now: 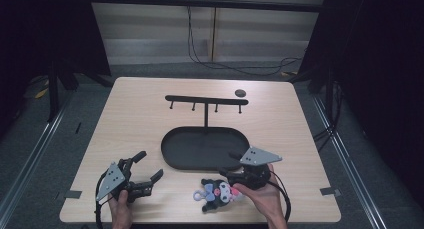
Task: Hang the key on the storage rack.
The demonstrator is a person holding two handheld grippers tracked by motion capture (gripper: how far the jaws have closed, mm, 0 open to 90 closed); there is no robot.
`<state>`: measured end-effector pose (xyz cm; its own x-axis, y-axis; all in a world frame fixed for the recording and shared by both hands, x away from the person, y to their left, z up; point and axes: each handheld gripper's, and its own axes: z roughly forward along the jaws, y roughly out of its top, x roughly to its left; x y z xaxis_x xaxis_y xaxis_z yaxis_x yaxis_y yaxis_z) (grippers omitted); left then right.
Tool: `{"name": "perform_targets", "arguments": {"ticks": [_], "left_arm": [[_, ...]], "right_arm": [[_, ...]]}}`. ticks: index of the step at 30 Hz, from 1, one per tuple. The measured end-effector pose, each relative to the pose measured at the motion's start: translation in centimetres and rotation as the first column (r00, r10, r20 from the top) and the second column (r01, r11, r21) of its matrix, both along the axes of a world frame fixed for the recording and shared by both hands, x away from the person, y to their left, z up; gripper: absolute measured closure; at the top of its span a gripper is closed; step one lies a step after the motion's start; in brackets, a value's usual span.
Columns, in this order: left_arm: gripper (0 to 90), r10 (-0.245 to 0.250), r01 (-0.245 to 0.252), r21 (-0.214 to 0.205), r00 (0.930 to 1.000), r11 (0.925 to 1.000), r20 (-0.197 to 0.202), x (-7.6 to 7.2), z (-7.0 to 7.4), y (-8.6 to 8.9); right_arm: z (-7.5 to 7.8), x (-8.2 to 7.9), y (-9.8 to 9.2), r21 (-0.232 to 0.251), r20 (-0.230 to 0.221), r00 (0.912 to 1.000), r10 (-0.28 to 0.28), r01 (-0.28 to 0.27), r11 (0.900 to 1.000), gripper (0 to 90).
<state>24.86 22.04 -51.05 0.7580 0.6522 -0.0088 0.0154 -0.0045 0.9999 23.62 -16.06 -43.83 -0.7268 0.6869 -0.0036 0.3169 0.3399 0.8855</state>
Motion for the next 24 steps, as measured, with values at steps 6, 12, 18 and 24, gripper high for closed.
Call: {"name": "perform_targets", "arguments": {"ticks": [6, 12, 18, 24], "left_arm": [[15.1, 0.0, 0.0, 0.001, 1.0, 1.0, 0.0, 0.0, 0.0, 0.0], [15.2, 0.0, 0.0, 0.001, 1.0, 1.0, 0.0, 0.0, 0.0, 0.0], [15.2, 0.0, 0.0, 0.002, 1.0, 1.0, 0.0, 0.0, 0.0, 0.0], [15.3, 0.0, 0.0, 0.001, 1.0, 1.0, 0.0, 0.0, 0.0, 0.0]], "right_arm": [[0.2, 0.6, 1.2, -0.073, -0.111, 0.9911, 0.073, -0.082, 0.994, 39.6], [0.4, 1.2, 3.0, -0.117, -0.219, 0.964, 0.151, -0.18, 0.9767, 36.0], [0.3, 2.0, 4.3, -0.173, -0.287, 0.9324, 0.219, -0.276, 0.9455, 46.2], [0.6, 3.1, 5.4, -0.204, -0.416, 0.8628, 0.287, -0.396, 0.8951, 48.0]]}}
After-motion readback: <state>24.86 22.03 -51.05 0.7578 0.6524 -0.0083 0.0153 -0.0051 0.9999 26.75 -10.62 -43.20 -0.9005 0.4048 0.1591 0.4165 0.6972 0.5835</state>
